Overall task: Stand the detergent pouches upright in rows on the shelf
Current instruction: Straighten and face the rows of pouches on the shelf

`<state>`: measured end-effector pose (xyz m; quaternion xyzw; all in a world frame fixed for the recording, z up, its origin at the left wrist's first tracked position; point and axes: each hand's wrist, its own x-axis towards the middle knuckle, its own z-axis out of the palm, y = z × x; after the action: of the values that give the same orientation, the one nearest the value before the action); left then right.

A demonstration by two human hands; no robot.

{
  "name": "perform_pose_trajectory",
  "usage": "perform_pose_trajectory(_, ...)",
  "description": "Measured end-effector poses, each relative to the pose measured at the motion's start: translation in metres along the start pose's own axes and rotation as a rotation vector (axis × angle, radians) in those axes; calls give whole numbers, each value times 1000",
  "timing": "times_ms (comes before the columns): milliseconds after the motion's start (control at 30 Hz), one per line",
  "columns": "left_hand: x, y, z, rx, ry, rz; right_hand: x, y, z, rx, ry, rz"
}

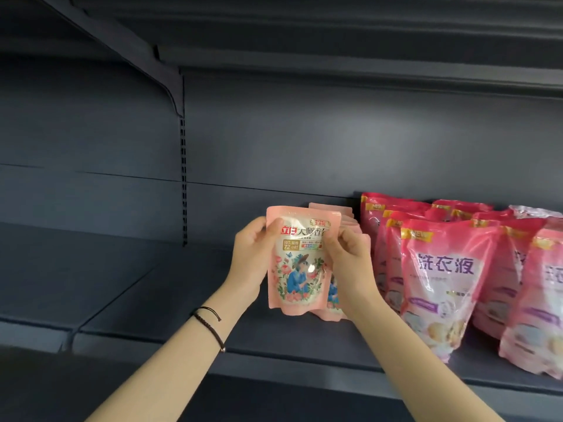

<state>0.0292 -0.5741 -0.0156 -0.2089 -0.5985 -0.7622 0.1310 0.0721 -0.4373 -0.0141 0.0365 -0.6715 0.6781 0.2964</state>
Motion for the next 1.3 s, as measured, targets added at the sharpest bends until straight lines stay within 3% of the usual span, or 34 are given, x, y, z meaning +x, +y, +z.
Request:
perform_pose_trajectory(267,-14,-13,34,8,-40,-35,-14,7,-36,77,55,55)
perform_pose_trajectory(500,-33,-39,49,39,-16,-76,-25,30,-55,2,110,53)
perform_pose_trajectory(700,-69,-70,34,202,28,-61,-45,57,-66,-144,91,76)
perform_pose_trajectory(800,-82,-81,25,433,53,-26,-57,71,-77,-349,51,90)
perform_pose_trajectory(933,-82,-82,27,507,2,-2,-60,76,-86,-542,30,62)
perform_pose_trajectory(1300,-80,-86,26,598,13,19,-58,79,-90,-628,38,22)
